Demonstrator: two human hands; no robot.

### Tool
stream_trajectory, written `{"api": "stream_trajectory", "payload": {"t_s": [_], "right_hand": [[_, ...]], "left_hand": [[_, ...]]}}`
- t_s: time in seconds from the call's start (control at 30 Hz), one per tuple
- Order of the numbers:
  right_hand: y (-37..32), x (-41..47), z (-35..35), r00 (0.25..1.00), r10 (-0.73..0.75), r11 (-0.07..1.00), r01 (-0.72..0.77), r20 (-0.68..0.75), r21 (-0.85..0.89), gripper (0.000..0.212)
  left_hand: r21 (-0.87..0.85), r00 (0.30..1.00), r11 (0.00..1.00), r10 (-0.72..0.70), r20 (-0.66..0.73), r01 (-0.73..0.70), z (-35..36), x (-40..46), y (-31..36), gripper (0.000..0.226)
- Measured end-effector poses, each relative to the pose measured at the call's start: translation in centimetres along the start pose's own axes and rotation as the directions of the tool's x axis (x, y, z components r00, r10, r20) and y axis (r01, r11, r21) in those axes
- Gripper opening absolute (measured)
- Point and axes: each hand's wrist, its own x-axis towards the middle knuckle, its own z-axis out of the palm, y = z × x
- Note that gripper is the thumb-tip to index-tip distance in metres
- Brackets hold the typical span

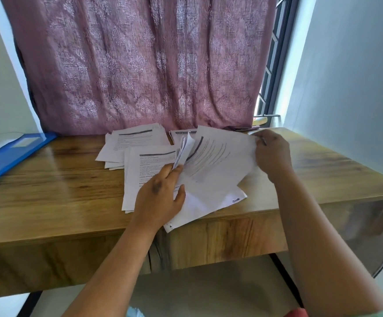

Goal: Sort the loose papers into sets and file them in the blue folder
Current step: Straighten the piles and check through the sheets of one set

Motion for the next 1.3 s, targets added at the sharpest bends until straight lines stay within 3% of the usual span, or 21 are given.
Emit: {"api": "stream_trajectory", "payload": {"t_s": [0.07,0.1,0.17,0.2,0.3,0.37,0.43,0.6,0.7,0.73,0.8,0.87,0.93,0.97,1.1,1.2,1.3], "right_hand": [[1.0,1.2,0.0,0.975,0.189,0.969,-0.166,-0.116,0.183,0.032],[1.5,1.7,0.0,0.933,0.33,0.894,-0.26,-0.143,0.365,0.034],[2.5,2.1,-0.2,0.833,0.553,0.604,-0.37,-0.037,0.706,0.045],[3.0,2.0,-0.2,0.812,0.584,0.512,-0.379,0.012,0.771,0.047],[4.3,1.6,0.6,0.775,0.628,0.409,-0.404,0.069,0.818,0.036],[4.8,1.1,1.1,0.737,0.659,0.279,-0.423,0.149,0.862,0.027],[4.7,0.4,1.6,0.74,0.641,0.211,-0.423,0.202,0.881,0.026],[2.7,-2.1,2.9,0.768,0.544,0.225,-0.522,0.339,0.823,0.034],[1.3,-3.2,3.5,0.77,0.489,0.185,-0.551,0.41,0.814,0.033],[0.9,-3.5,3.8,0.767,0.478,0.185,-0.565,0.428,0.804,0.032],[0.5,-4.2,4.6,0.782,0.448,0.272,-0.581,0.433,0.767,0.031],[0.5,-4.6,5.7,0.844,0.405,0.537,-0.53,0.351,0.656,0.034],[0.3,-5.0,6.3,0.929,0.251,0.839,-0.35,0.273,0.418,0.038],[0.0,-5.3,6.6,0.949,0.158,0.915,-0.245,0.273,0.321,0.037],[-1.0,-6.6,7.9,0.956,-0.09,0.996,0.082,0.279,0.042,0.027],[-1.0,-7.4,8.8,0.95,-0.14,0.974,0.183,0.28,-0.132,0.023],[-1.1,-7.9,8.7,0.921,-0.098,0.964,0.182,0.376,-0.193,0.026]], "left_hand": [[0.021,1.0,1.0,-0.002,0.001,0.002,0.0,-0.1,0.0,0.051],[0.033,1.0,0.999,-0.014,0.004,0.014,0.0,-0.1,-0.1,0.052],[0.044,0.997,0.997,-0.063,0.036,0.061,0.1,0.0,-0.3,0.056],[0.047,0.995,0.996,-0.083,0.056,0.081,0.1,0.0,-0.4,0.057],[0.046,0.991,0.996,-0.079,0.113,0.074,0.4,0.1,-0.6,0.056],[0.048,0.988,0.998,-0.046,0.148,0.039,0.4,0.2,-0.6,0.056],[0.042,0.982,0.999,-0.009,0.19,0.001,0.3,0.2,-0.6,0.059],[0.009,0.913,1.0,0.019,0.407,-0.025,-0.6,0.5,0.2,0.082],[-0.103,0.912,0.992,0.113,0.394,-0.079,-0.6,0.4,0.0,0.093],[-0.186,0.936,0.977,0.158,0.315,-0.103,-0.6,0.3,-0.1,0.083],[-0.319,0.983,0.931,0.186,-0.009,-0.179,-0.9,-0.1,-0.3,0.055],[-0.304,0.938,0.933,0.084,-0.336,-0.192,-1.3,-0.7,-0.4,0.041],[-0.211,0.858,0.97,-0.007,-0.514,-0.119,-1.6,-1.1,-0.5,0.032],[-0.185,0.833,0.98,-0.044,-0.552,-0.07,-1.5,-1.3,-0.7,0.029],[-0.133,0.83,0.99,-0.104,-0.548,0.037,-1.4,-1.4,-1.0,0.028],[0.016,0.866,1.0,-0.002,-0.5,0.012,-1.5,-1.6,-0.9,0.038],[0.18,0.978,0.983,0.07,-0.198,-0.034,-1.5,-1.7,-0.9,0.048]]}}
